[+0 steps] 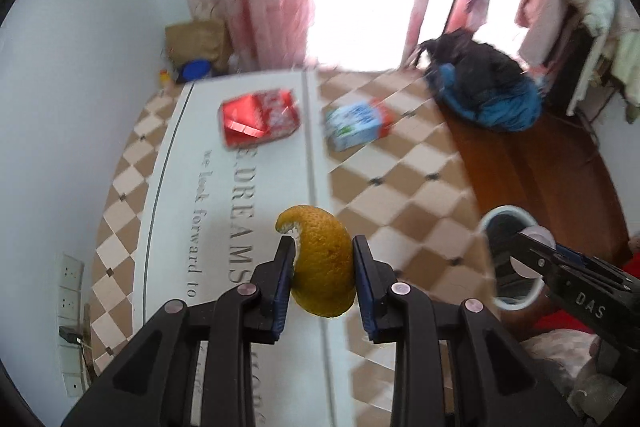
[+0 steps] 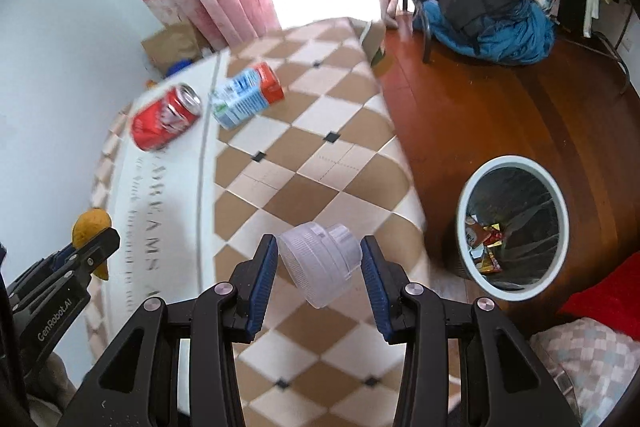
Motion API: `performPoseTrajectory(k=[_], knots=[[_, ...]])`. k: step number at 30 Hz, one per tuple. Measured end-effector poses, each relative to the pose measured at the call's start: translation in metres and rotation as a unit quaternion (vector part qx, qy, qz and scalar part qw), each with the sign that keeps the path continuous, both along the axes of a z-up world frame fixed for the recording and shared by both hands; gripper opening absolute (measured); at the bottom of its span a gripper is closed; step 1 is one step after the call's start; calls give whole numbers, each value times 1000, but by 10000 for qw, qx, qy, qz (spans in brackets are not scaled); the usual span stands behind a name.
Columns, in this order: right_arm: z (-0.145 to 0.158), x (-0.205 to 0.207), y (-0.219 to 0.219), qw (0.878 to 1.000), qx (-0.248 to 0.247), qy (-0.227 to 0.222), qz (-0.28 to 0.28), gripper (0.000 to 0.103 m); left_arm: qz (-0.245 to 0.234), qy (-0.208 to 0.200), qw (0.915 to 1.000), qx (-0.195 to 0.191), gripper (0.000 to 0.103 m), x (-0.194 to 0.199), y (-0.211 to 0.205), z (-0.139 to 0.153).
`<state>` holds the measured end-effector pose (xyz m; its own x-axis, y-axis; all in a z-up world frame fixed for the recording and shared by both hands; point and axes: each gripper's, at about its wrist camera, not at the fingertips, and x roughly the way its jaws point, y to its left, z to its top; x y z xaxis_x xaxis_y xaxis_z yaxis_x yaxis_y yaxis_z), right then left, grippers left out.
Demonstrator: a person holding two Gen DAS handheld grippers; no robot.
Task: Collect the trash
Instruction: 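Carry both items over the bin and open both grippers to drop them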
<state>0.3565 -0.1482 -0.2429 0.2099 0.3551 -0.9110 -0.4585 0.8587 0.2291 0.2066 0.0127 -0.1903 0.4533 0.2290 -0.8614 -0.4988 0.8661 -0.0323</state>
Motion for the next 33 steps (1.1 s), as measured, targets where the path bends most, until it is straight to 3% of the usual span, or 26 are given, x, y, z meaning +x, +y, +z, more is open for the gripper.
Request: performPoseTrajectory(k=[6,9,15,20,26,33], knots=[[73,-5,-62,9981,424,-387,-245,45,-528,-612,9967,65,25,12,-65,67],[106,1,-99,9958,535,-604,-428,45,-818,-797,9934,52,25,28,-96,87],[135,25,-177,9909,453,-902,-890,45,-1340,-868,9870,-185,25,80,-159,83],[109,56,-232,9894,142,-746,-1239,45,-1538,-554,9853,-492,25,128,-198,46],[41,109,-278,9893,-196,-226,-1430,45,-1505,86,9834,-1006,25,186,-218,-23],[-45,163,-295,9875,-523,323,-1453,45,-1571,701,9751,-1399,25,236,-225,-95]])
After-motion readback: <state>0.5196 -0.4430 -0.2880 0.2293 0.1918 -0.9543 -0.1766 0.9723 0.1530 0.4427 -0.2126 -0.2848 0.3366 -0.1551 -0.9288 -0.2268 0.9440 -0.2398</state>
